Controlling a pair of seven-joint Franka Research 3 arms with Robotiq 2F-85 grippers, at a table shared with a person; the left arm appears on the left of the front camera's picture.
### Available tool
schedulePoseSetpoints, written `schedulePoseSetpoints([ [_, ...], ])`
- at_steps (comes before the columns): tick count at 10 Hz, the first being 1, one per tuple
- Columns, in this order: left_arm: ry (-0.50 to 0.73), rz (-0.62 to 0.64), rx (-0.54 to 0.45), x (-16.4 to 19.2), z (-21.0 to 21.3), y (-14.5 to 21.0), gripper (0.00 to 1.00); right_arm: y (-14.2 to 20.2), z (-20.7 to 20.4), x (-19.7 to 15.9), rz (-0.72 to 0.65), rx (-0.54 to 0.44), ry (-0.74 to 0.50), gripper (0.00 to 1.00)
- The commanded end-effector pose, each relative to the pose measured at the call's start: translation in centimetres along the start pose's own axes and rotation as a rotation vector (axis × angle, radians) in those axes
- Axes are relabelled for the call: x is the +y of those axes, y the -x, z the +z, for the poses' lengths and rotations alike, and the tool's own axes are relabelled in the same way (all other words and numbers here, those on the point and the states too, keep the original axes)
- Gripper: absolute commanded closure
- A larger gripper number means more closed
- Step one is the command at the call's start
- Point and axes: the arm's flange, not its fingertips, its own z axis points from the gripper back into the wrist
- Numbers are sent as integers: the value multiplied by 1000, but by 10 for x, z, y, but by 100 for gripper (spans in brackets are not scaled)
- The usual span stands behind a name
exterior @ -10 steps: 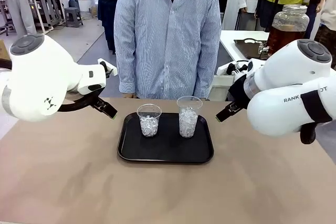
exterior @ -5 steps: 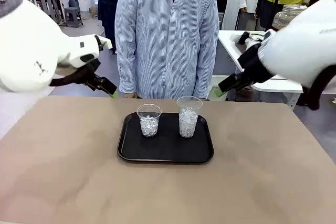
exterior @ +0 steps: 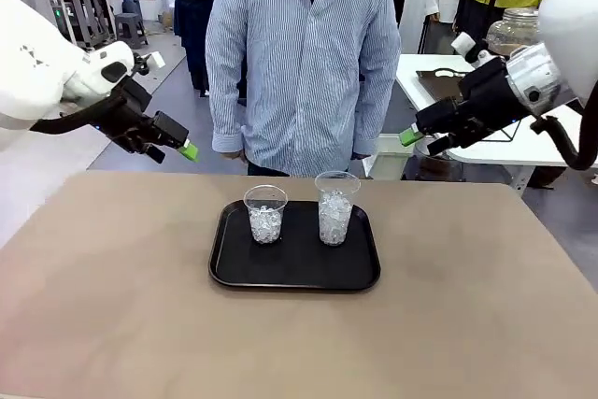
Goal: Pour the drink into the iced cup.
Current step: Pick up the iced cup indicated by the human and present it to them.
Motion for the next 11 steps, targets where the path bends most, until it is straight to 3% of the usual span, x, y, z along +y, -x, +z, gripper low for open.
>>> schedulePoseSetpoints([
  [1, 55, 37, 9, 16, -9, -5, 0, -10, -7, -16, -30, 12, -71, 0],
  [2, 41, 22, 7, 16, -9, -4, 0, -9, -9, -15, -16, 17, -56, 0],
  [3, -18, -71, -23, 10, -7, 0, 0, -6, -10, -11, 44, 8, -10, 0],
  [4, 36, 48, 10, 14, -6, 1, 0, -1, -4, -15, -49, 18, -50, 0],
  [8, 11, 27, 18, 14, -7, 2, 0, 0, -6, -16, -40, 32, -21, 0],
  [11, 236, 256, -39, 54, 1, -2, 0, -20, 5, -46, -373, 28, -207, 0],
])
